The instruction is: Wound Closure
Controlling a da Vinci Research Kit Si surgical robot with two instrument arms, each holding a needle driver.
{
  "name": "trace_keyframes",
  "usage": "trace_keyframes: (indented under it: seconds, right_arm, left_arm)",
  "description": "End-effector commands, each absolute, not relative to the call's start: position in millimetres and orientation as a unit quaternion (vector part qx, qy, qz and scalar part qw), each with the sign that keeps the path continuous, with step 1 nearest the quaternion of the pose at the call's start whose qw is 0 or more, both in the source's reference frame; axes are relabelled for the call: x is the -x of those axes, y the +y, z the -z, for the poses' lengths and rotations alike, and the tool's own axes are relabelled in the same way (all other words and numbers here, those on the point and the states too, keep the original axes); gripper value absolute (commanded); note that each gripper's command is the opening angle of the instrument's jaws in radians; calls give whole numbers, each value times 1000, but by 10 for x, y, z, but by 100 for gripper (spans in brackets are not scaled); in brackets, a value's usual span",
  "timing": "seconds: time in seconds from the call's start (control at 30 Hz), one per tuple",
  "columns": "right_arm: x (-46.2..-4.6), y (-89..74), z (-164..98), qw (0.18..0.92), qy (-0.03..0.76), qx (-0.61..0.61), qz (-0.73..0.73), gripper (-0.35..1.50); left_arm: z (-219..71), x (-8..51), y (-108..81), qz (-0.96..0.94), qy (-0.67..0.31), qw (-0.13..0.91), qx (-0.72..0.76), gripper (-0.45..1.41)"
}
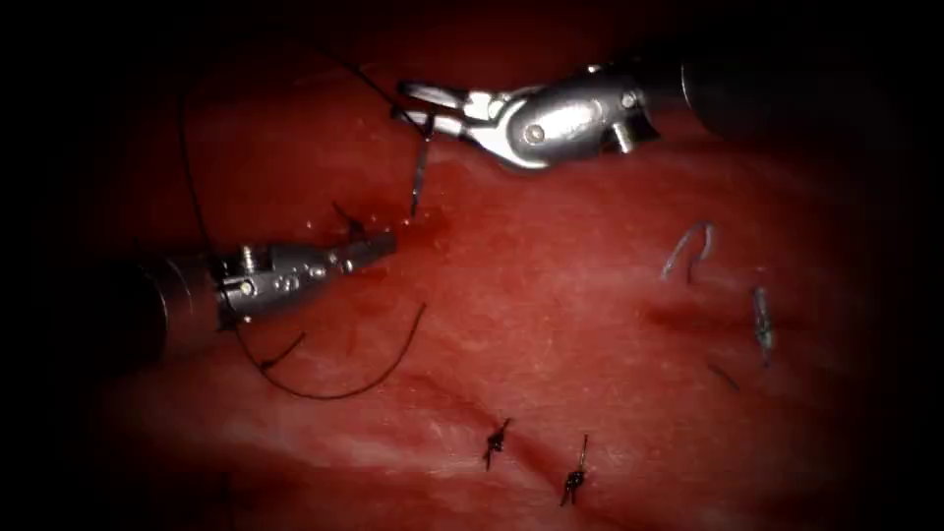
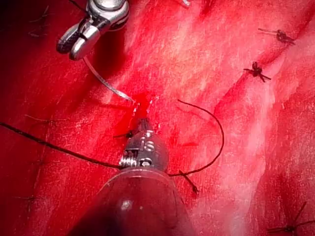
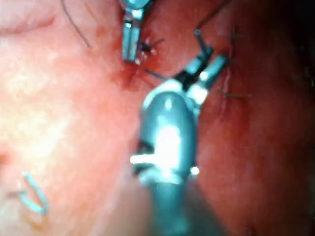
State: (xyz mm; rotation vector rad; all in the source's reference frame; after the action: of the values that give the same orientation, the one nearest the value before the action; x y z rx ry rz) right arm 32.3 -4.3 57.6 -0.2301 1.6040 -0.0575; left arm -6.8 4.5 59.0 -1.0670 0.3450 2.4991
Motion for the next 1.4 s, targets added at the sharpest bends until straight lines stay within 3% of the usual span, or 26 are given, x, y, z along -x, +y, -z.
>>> trace_keyframes:
  seconds: [0.03, 1.4]
  right_arm:
    - [-331, -47, -582, 687, 718, 106, 30, -35]
    - [-351, -69, -612, 686, 696, 170, 129, -35]
  left_arm:
    - [-596, 75, 44, -894, 122, 200, 382, -30]
    - [-605, 78, 34, -904, 95, 201, 365, -23]
